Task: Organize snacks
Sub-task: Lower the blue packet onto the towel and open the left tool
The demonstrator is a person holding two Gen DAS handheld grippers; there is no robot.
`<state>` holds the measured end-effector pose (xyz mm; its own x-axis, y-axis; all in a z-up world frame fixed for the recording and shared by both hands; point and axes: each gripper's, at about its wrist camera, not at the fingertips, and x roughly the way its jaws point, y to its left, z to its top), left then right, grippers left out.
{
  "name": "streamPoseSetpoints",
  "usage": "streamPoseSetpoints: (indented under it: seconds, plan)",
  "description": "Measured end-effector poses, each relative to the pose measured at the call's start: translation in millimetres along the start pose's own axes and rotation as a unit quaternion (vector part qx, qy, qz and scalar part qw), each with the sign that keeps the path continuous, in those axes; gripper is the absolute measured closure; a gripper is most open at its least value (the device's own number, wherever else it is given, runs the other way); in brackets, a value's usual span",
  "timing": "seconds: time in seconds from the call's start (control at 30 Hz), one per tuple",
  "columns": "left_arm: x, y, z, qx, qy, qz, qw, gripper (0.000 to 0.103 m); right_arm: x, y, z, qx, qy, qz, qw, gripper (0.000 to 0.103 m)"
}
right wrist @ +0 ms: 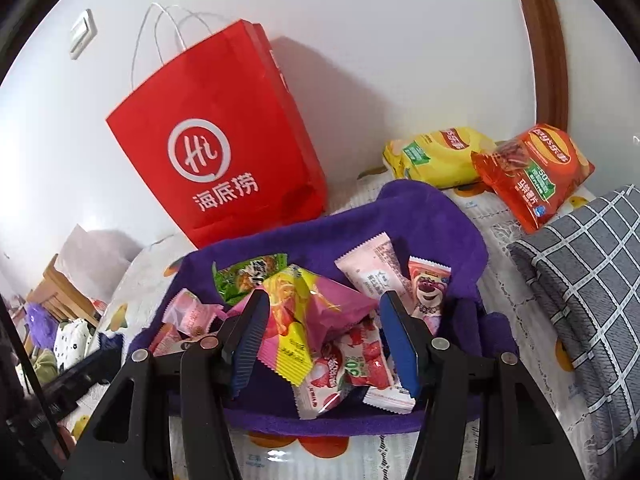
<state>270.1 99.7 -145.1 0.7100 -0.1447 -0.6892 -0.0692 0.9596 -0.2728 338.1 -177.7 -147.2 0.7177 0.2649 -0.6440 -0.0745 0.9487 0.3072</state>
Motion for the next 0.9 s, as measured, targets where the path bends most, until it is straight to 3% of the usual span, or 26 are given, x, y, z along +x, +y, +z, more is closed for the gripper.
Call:
streamPoseSetpoints:
  seconds: [0.47,0.63,0.9]
  plan:
    - [21.7,-26.4,33.7,-0.007,0.021,-0.021,0.9995,0.052,-10.7,-11.1,6.6,0.031,-0.01,0.021,0.999,0.046]
    - [33.6,-43.2,35.4,0.009,0.023,-0.013,0.9996,0.051,-13.3,-14.6,8.8,0.042,-0.012,0.029,0.999,0.046]
    - [53.9,-35.5,36.3,-0.018,0.041,0.001,0.999,0.05,-13.2,-13.2,8.6,0.046,-0.007,0.038,0.998,0.046]
